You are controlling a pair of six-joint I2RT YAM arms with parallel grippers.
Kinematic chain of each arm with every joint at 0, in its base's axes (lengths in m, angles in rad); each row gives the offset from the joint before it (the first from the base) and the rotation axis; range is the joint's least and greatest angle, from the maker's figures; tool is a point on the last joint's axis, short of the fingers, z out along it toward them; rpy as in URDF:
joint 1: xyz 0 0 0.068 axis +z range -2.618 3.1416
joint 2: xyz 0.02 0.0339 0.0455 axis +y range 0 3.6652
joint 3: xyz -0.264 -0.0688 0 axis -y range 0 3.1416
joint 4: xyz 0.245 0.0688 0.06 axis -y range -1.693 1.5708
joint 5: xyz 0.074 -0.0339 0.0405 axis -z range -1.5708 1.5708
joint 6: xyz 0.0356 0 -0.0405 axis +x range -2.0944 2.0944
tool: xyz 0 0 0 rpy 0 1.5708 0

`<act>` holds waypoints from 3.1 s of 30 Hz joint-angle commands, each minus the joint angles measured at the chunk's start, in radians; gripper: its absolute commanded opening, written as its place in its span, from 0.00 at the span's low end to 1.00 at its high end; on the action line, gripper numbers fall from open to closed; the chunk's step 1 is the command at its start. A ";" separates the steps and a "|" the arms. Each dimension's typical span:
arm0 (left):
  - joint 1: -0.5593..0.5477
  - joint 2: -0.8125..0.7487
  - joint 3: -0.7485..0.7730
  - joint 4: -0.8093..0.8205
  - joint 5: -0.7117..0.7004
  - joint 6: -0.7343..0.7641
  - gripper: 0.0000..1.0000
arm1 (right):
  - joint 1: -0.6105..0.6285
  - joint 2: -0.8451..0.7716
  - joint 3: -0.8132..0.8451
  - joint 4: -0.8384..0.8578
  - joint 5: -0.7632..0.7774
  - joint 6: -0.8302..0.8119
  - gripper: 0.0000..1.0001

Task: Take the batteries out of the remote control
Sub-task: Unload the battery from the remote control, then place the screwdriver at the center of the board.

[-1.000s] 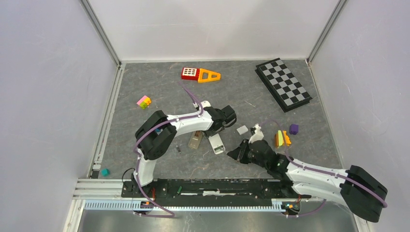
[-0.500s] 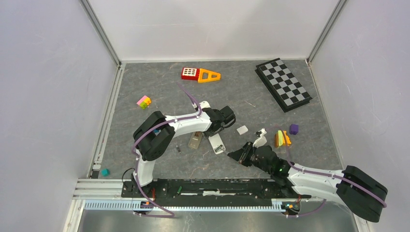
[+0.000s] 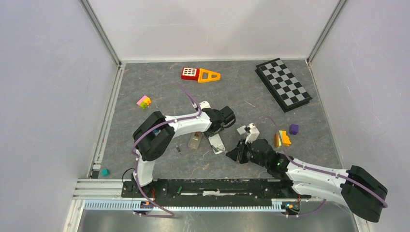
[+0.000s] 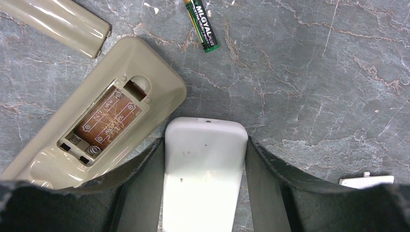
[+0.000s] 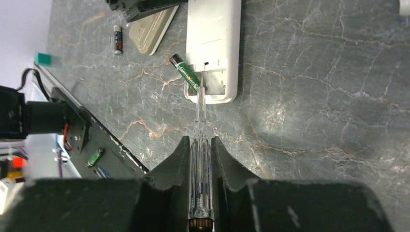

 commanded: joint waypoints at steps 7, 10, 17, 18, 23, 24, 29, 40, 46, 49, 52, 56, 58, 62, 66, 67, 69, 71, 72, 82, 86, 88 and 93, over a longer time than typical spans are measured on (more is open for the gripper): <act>-0.023 0.149 -0.064 0.101 0.179 -0.057 0.02 | 0.019 -0.056 0.129 -0.060 -0.092 -0.218 0.00; -0.023 0.144 -0.054 0.094 0.165 -0.056 0.02 | 0.020 -0.017 0.167 -0.078 -0.176 -0.237 0.00; -0.026 0.142 -0.048 0.082 0.142 -0.043 0.02 | 0.020 -0.097 0.179 -0.261 0.069 -0.249 0.00; -0.025 0.139 -0.049 0.082 0.137 -0.041 0.02 | 0.018 -0.104 0.185 -0.299 0.104 -0.264 0.00; -0.026 0.138 -0.047 0.082 0.138 -0.038 0.02 | 0.019 -0.039 0.224 -0.378 0.113 -0.305 0.00; -0.026 0.139 -0.047 0.082 0.139 -0.038 0.02 | 0.019 -0.021 0.229 -0.377 0.102 -0.309 0.00; -0.026 0.135 -0.048 0.082 0.138 -0.040 0.02 | 0.018 0.032 0.257 -0.381 0.071 -0.352 0.00; -0.026 0.147 -0.019 0.084 0.143 -0.041 0.02 | 0.018 0.163 0.351 -0.371 -0.150 -0.436 0.00; -0.026 0.150 -0.014 0.087 0.141 -0.038 0.02 | 0.018 0.079 0.348 -0.344 -0.163 -0.442 0.00; -0.026 0.157 -0.013 0.087 0.144 -0.039 0.02 | 0.019 0.047 0.343 -0.324 -0.208 -0.437 0.00; -0.025 0.158 -0.014 0.088 0.143 -0.043 0.02 | 0.018 0.026 0.323 -0.303 -0.220 -0.415 0.00; -0.026 0.154 -0.016 0.087 0.143 -0.041 0.02 | 0.018 -0.008 0.289 -0.305 -0.146 -0.394 0.00; -0.026 0.151 -0.018 0.089 0.143 -0.030 0.02 | 0.019 -0.038 0.264 -0.308 -0.079 -0.372 0.00; -0.022 0.124 -0.017 0.125 0.153 0.098 0.27 | 0.018 -0.167 0.193 -0.311 0.060 -0.356 0.00; -0.023 0.032 -0.067 0.193 0.139 0.220 0.85 | 0.015 -0.354 0.121 -0.369 0.231 -0.333 0.00; -0.023 -0.001 -0.080 0.205 0.125 0.243 0.99 | 0.013 -0.374 0.122 -0.414 0.280 -0.320 0.00; -0.022 -0.069 -0.119 0.272 0.121 0.312 1.00 | 0.005 -0.383 0.128 -0.498 0.402 -0.298 0.00; -0.024 -0.138 -0.148 0.335 0.134 0.381 1.00 | -0.016 -0.360 0.133 -0.535 0.497 -0.284 0.00; -0.024 -0.170 -0.167 0.380 0.148 0.413 1.00 | -0.034 -0.334 0.141 -0.535 0.521 -0.295 0.00; -0.022 -0.451 -0.381 0.642 0.189 0.644 1.00 | -0.425 -0.074 0.139 -0.259 0.309 -0.473 0.00; -0.011 -0.556 -0.436 0.636 0.140 0.711 1.00 | -0.484 0.016 0.067 -0.166 0.216 -0.462 0.00; -0.003 -0.584 -0.441 0.593 0.121 0.722 1.00 | -0.484 0.045 0.027 -0.144 0.183 -0.450 0.03; 0.032 -0.672 -0.486 0.557 0.103 0.739 1.00 | -0.484 0.091 -0.049 -0.139 0.091 -0.429 0.13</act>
